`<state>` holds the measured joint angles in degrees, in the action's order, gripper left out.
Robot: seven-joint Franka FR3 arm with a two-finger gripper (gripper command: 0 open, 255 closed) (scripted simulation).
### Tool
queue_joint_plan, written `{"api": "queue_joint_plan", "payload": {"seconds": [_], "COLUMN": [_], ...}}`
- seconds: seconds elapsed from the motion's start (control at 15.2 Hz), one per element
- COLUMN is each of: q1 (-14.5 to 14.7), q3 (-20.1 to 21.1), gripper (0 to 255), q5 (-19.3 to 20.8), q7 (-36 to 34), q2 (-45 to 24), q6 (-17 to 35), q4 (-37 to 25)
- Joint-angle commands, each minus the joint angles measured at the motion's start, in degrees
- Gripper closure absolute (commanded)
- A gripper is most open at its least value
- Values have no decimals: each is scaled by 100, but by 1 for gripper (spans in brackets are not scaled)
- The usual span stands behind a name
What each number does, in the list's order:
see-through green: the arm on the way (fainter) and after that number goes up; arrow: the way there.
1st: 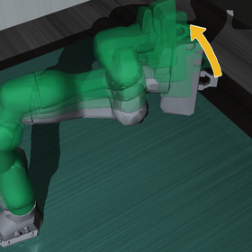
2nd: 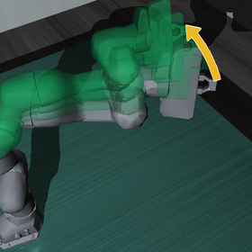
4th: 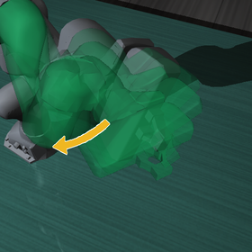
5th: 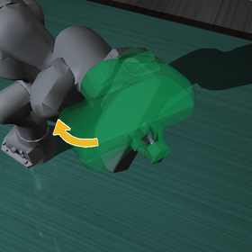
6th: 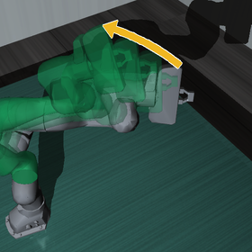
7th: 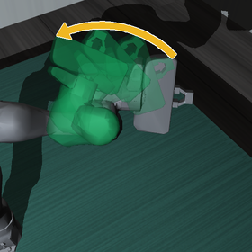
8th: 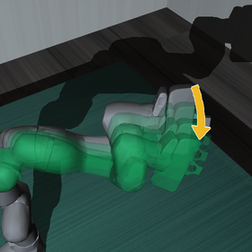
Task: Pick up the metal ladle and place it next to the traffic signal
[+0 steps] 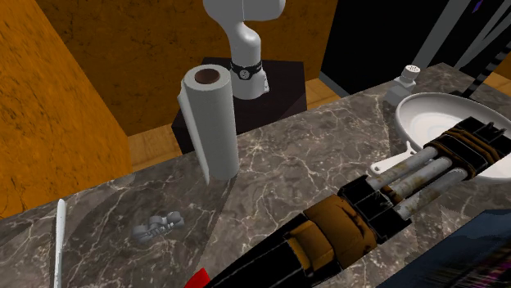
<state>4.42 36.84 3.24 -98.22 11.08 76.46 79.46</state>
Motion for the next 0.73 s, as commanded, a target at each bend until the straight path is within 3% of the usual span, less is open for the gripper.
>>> {"api": "queue_joint_plan", "payload": {"seconds": [0.0,0.4,0.66], "q1": [104,452,871], "q3": [232,1072,1791], "gripper": [255,255,255], "q5": [27,340,907], "q7": [-337,-1427,-2345], "q2": [-47,-482,-1133], "q6": [-54,-348,-652], "q4": [-59,-541,-1091]}}
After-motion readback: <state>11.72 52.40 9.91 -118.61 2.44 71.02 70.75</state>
